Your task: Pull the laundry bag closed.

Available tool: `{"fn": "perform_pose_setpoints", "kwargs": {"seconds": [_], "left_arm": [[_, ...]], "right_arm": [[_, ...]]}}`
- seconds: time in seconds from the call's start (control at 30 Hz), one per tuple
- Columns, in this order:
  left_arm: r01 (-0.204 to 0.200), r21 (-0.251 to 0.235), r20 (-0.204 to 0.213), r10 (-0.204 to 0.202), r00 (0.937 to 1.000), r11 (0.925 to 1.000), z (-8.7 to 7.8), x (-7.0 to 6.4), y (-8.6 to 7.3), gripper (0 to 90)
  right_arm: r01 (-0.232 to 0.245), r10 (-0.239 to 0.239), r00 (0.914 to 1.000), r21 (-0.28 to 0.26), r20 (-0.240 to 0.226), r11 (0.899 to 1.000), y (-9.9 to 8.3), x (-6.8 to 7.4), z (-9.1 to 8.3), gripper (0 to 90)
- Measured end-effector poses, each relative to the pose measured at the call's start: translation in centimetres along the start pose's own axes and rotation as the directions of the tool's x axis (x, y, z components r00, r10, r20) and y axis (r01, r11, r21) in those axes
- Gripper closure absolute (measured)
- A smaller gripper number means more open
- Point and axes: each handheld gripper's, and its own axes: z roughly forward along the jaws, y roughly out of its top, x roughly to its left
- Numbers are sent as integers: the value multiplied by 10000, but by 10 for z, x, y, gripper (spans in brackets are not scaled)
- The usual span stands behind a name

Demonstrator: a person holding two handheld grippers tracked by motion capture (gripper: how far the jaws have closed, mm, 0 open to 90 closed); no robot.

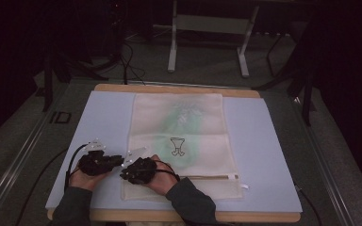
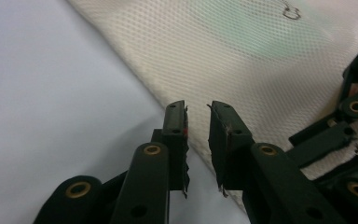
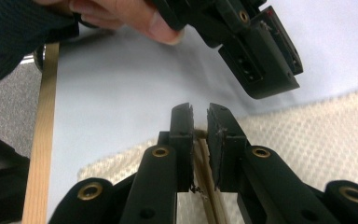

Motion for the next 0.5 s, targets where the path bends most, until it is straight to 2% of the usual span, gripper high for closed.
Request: {"fn": "perform_pose_setpoints", "kwargs": {"seconds": [0.23, 0.27, 0.3, 0.5], "left_arm": [[-192, 278, 394, 181, 9991, 9994, 4, -4, 0, 847], [-305, 420, 645, 277, 9975, 9987, 6, -5, 0, 847], [-313, 464, 698, 281, 9972, 9984, 6, -6, 0, 883], [-454, 790, 939, 379, 9949, 9958, 10, -7, -1, 892]], "right_arm": [[-52, 52, 10000, 94, 25, 9999, -9, -1, -1, 809], [-64, 64, 10000, 88, 36, 9999, -10, -1, 0, 808], [-150, 150, 9999, 111, 22, 9998, -13, -1, 0, 808], [-155, 155, 9999, 183, 29, 9997, -17, -2, 1, 808]]}}
